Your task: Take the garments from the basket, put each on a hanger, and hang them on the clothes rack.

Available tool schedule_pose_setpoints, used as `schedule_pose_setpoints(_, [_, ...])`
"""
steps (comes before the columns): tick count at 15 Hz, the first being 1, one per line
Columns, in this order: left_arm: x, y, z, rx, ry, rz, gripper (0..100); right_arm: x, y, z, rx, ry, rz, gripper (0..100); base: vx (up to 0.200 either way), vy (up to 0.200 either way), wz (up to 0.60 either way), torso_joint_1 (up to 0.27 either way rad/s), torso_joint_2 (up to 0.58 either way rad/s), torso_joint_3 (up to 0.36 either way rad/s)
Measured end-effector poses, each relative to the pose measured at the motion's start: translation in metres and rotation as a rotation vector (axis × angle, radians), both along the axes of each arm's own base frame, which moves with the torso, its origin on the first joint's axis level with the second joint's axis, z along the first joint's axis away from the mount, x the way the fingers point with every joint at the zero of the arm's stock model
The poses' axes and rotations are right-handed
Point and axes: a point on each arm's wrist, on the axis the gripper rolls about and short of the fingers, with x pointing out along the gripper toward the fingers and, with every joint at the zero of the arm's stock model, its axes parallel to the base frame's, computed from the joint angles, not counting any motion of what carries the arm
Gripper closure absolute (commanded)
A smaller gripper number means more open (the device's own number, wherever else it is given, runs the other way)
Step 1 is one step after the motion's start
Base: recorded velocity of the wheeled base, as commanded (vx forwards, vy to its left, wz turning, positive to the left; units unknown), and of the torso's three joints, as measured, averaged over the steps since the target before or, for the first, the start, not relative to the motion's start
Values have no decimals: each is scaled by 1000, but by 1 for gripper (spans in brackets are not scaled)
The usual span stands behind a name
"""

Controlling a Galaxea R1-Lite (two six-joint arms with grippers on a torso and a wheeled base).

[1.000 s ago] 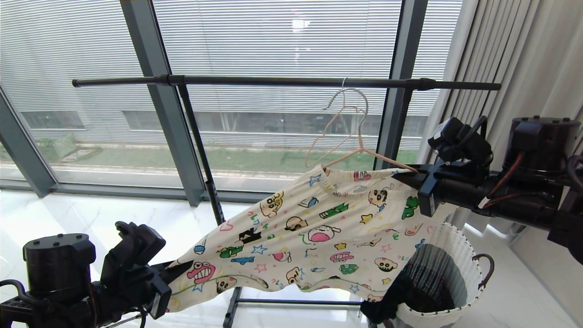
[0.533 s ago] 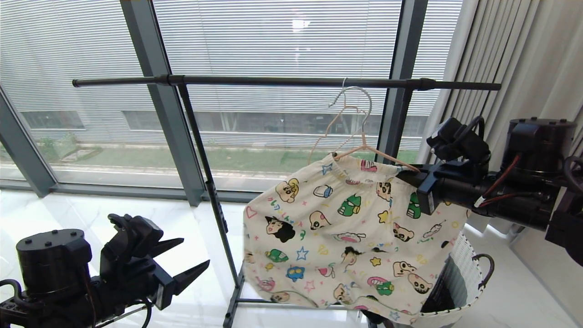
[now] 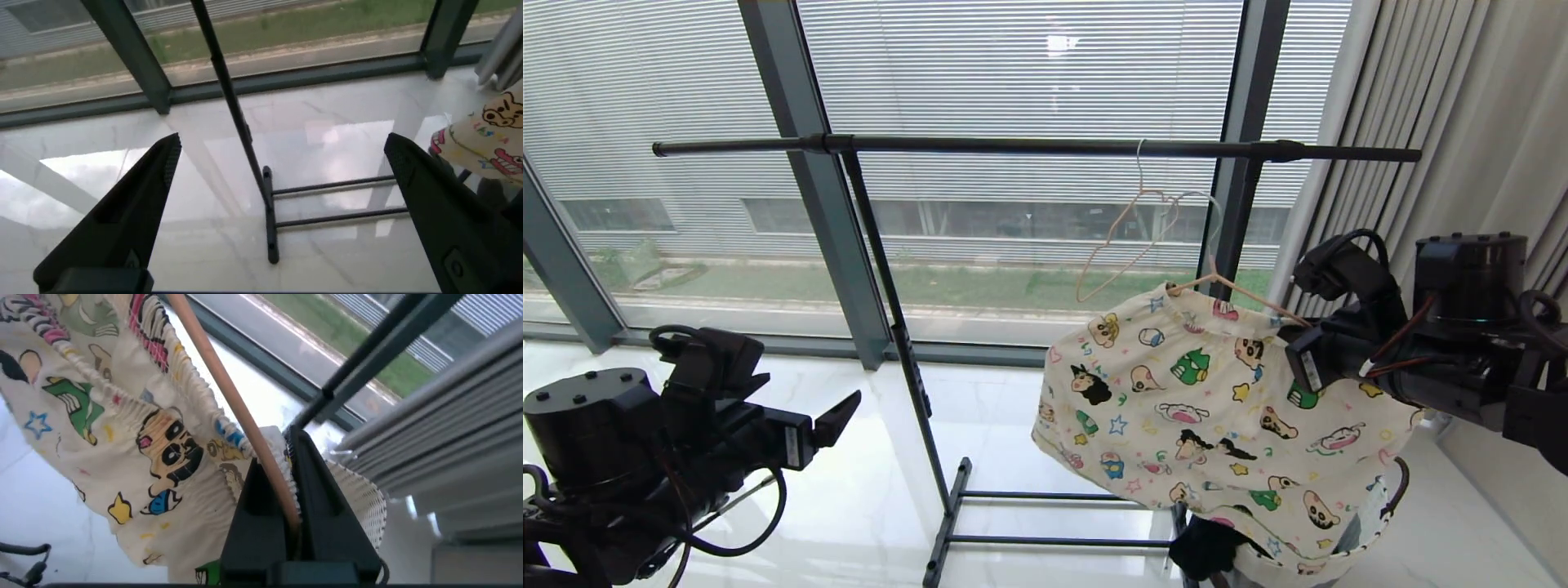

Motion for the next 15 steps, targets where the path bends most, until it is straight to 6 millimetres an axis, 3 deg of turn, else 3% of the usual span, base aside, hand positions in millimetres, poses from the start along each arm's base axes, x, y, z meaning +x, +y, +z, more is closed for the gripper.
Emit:
schedule_pose_setpoints(5, [-13, 2, -3, 32, 8, 58, 0, 1, -33, -7, -58, 103, -234, 100, 0, 0, 0, 0, 0, 0])
schedule_pose_setpoints(9, [-22, 5, 2, 59, -12, 187, 0, -10, -45, -4, -8, 160, -403, 100, 0, 0, 0, 0, 0, 0])
schedule_pose_setpoints(12, [-27, 6, 6, 78, -36, 217, 0, -21, -48, -3, 7, 156, -416, 100, 0, 0, 0, 0, 0, 0])
schedule_pose_setpoints(15, [-30, 6, 10, 77, -53, 217, 0, -45, -56, -15, -14, 194, -420, 100, 0, 0, 0, 0, 0, 0])
